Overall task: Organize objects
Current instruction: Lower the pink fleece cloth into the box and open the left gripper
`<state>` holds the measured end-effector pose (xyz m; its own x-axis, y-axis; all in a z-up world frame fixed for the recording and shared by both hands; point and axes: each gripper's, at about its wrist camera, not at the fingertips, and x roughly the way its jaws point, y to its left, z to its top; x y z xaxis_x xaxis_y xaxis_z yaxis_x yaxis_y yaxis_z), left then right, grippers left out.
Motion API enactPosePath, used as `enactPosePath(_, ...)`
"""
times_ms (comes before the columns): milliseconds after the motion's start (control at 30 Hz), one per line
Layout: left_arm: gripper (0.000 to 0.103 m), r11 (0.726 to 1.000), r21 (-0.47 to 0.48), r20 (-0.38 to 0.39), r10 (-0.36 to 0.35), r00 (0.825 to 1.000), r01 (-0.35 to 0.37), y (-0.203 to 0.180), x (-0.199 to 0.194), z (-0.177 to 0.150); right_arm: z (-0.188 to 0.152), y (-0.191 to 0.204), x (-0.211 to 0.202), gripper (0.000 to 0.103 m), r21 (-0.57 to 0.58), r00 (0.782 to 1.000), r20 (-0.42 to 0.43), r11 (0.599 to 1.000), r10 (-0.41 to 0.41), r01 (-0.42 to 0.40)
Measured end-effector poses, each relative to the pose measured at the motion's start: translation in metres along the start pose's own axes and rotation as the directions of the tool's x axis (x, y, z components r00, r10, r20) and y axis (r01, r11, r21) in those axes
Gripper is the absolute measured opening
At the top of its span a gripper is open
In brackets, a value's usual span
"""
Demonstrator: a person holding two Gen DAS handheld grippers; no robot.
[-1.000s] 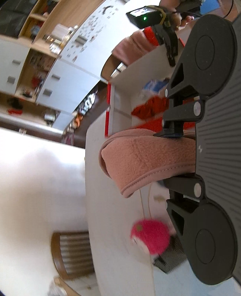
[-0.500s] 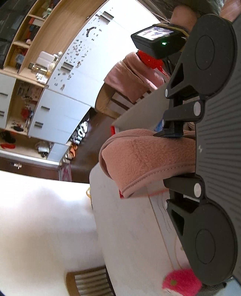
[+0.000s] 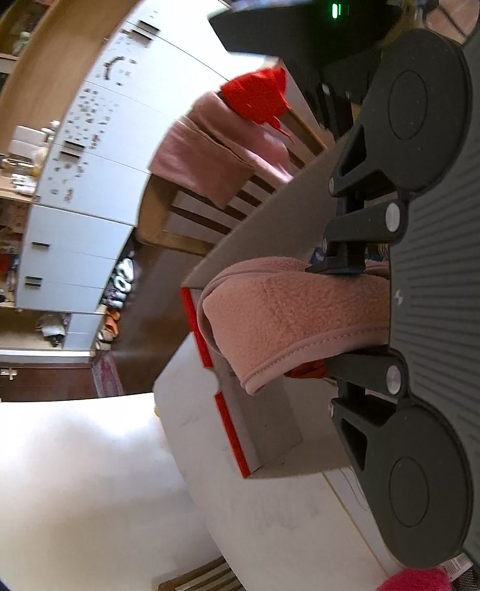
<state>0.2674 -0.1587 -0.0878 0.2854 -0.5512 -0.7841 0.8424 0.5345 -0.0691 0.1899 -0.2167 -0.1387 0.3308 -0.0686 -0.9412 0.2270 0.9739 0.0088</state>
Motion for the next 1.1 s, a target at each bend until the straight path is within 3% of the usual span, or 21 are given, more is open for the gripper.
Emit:
enactPosePath(200,0.02,0.999,0.003,-0.076,0.041,0.996,-0.041,0.001,0.029,-0.008,0.0,-0.001,0.001,0.007,-0.001,1.0,0.0,1.0,0.004,-0.004)
enactPosePath(533,0.021,0.999,-0.016,-0.166,0.033,0.986,-0.036,0.009,0.048,-0.022,0.0,-0.002,0.002,0.008,-0.002,1.0,-0.001,1.0,0.012,-0.012)
enactPosePath(633,0.03,0.999,-0.019,-0.166,0.024,0.986,-0.028,0.013,0.048,-0.025,0.0,-0.003,0.002,0.008,-0.002,1.0,0.0,1.0,0.013,-0.013)
enactPosePath(700,0.044,1.0,-0.023,-0.165,0.016,0.986,-0.02,0.014,0.047,-0.025,0.0,-0.003,0.002,0.008,0.0,1.0,0.0,1.0,0.015,-0.015)
enactPosePath(733,0.062,0.999,-0.025,-0.161,0.015,0.987,-0.019,0.013,0.047,-0.025,0.0,-0.003,0.002,0.008,-0.001,1.0,0.0,1.0,0.015,-0.015)
enactPosePath(767,0.071,0.999,-0.027,-0.154,0.015,0.988,-0.02,0.014,0.045,-0.025,0.0,-0.003,0.002,0.008,0.0,1.0,0.0,1.0,0.014,-0.014)
enactPosePath(1100,0.071,0.997,-0.074,-0.093,-0.036,0.995,0.029,0.022,0.016,-0.029,0.0,-0.003,0.002,0.008,-0.002,1.0,-0.003,1.0,0.014,-0.014)
